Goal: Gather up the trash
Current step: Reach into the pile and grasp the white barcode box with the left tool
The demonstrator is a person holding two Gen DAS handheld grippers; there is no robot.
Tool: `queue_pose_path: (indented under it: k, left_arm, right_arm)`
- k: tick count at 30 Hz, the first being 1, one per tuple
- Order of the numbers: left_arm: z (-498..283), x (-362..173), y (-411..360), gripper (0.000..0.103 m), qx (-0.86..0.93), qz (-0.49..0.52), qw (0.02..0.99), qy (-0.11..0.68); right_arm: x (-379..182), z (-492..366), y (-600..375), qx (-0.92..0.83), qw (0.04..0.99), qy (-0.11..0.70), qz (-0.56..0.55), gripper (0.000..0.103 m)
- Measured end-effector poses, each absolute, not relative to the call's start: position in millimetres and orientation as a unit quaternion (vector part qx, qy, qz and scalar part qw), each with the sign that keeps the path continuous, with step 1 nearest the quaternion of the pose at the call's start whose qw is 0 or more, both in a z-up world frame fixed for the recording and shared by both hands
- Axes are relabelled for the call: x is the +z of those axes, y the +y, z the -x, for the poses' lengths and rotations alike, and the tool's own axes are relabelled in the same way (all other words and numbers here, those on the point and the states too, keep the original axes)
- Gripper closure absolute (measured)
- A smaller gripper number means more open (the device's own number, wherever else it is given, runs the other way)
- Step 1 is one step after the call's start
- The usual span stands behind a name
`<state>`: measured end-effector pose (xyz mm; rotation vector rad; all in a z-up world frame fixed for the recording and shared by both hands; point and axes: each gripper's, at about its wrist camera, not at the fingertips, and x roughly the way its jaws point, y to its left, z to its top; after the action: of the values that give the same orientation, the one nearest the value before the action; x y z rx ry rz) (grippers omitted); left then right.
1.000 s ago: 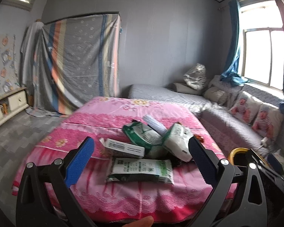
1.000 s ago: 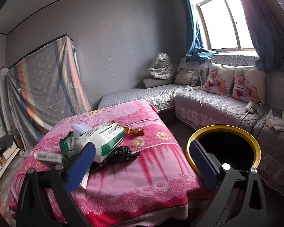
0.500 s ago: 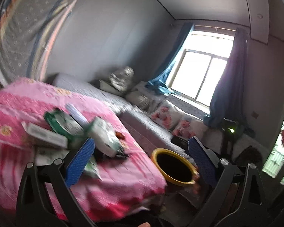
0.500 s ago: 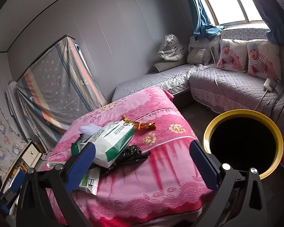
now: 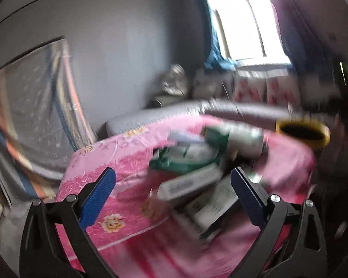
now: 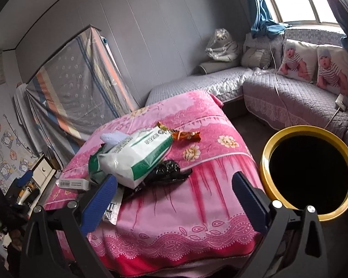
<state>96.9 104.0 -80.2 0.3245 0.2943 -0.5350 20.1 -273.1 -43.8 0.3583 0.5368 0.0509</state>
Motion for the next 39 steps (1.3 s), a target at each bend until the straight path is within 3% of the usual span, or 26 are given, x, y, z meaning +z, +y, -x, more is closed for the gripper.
queue_pose_path:
  k: [12,21,23,25,28,39]
  left_arm:
    - [-194.4,-114.6,118.8,0.008,-0.393,-0.15,0.874,0.245]
    - [-226.0,-122.1,91.1,0.009,-0.459,-0.157,0.833,0.267]
    - [-227.4,-123.7,82.3,0.019,-0.466,-0.166,0.827,0.268]
    - [-228.5,-126.1,75.1,0.038,-0.475,-0.172,0.818,0.275]
    - [-225.2,-127.0,68.4,0.054,-0.497,-0.17,0.806,0.274]
    - [-201.6,-101.2,88.0,0.076,-0.502,-0.108,0.827,0.229]
  right_arm:
    - [-68.3,-70.9,-265.5,0.012,0.935,0.315,-0.163,0.007]
    - [-75.9,-91.7,-259.5,0.015,0.93,0.33,-0.162,0.007]
    - [-77.3,-93.0,-258.5,0.018,0.929,0.332,-0.163,0.007]
    - [-78.4,-92.7,-259.3,0.021,0.928,0.334,-0.164,0.007]
    - [-78.4,-91.5,-264.5,0.021,0.927,0.333,-0.17,0.007]
    - [-80.5,-93.3,-269.5,0.052,0.914,0.353,-0.194,0.007]
